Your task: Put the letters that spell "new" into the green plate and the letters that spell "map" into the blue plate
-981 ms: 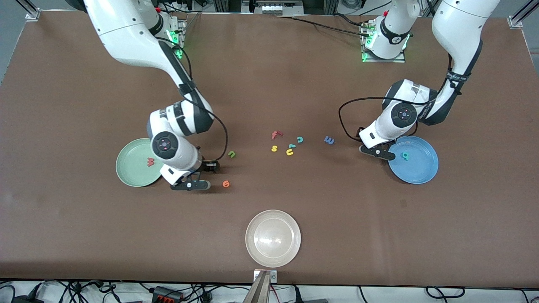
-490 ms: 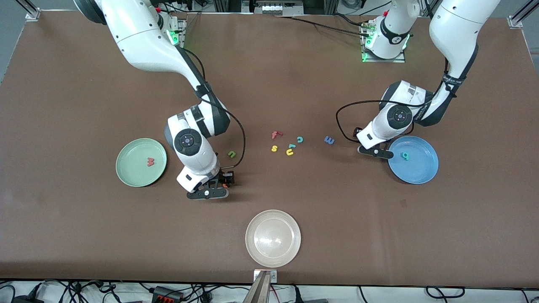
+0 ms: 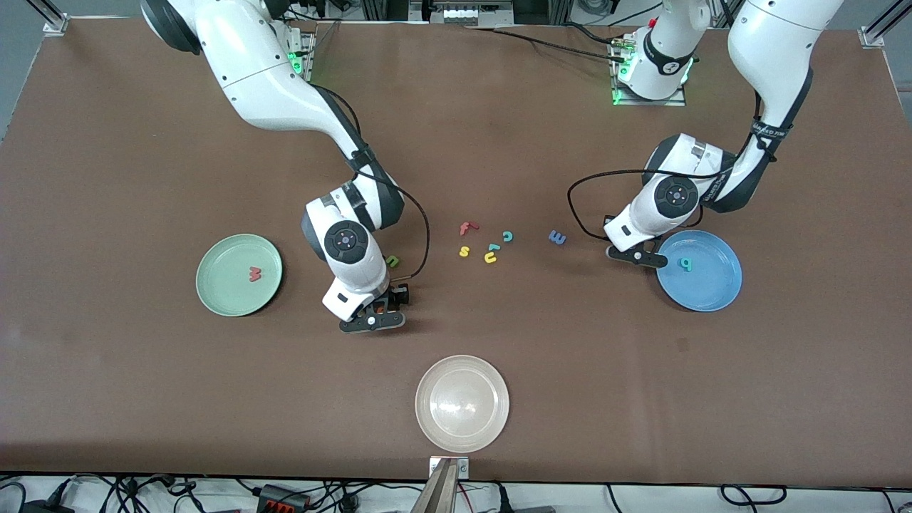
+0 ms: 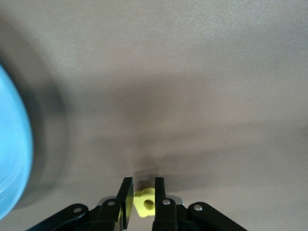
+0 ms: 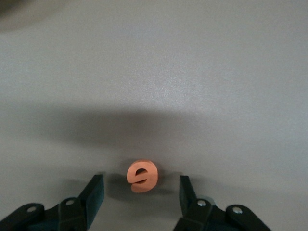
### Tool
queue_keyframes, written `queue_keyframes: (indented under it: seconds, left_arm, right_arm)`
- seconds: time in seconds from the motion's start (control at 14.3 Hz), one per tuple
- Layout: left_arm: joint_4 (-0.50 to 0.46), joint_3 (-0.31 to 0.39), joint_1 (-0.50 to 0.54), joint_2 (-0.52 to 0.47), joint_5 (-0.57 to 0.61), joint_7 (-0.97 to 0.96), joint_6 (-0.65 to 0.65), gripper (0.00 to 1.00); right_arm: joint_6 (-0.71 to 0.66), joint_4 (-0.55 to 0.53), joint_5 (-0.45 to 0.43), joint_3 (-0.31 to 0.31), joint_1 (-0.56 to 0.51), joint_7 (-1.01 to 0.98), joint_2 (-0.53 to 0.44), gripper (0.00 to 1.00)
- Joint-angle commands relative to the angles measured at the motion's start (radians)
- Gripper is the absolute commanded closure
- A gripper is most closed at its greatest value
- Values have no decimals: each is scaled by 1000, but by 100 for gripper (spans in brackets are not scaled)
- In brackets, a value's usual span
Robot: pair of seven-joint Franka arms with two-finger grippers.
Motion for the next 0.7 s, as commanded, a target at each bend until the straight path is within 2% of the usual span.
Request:
queue_keyframes:
  seconds: [0.0, 0.21, 0.35, 0.49, 0.63]
  left_arm:
    - [36, -22, 8, -42, 11, -4, -93, 74]
    - [84, -27, 8, -56, 11, 1, -178, 74]
    - [133, -24, 16, -66, 9, 74, -246, 74]
    - [182, -24, 60, -65, 9, 155, -306, 73]
    - [193, -24, 100, -63, 9, 235, -308, 73]
  right_arm:
    - [9, 29, -25, -10, 5, 15, 22, 45]
    - [65, 29, -24, -10, -3, 11, 30, 46]
    - [65, 29, -24, -10, -1, 13, 33, 46]
    - [65, 27, -19, -10, -1, 14, 33, 47]
    - [65, 27, -16, -10, 2, 14, 33, 47]
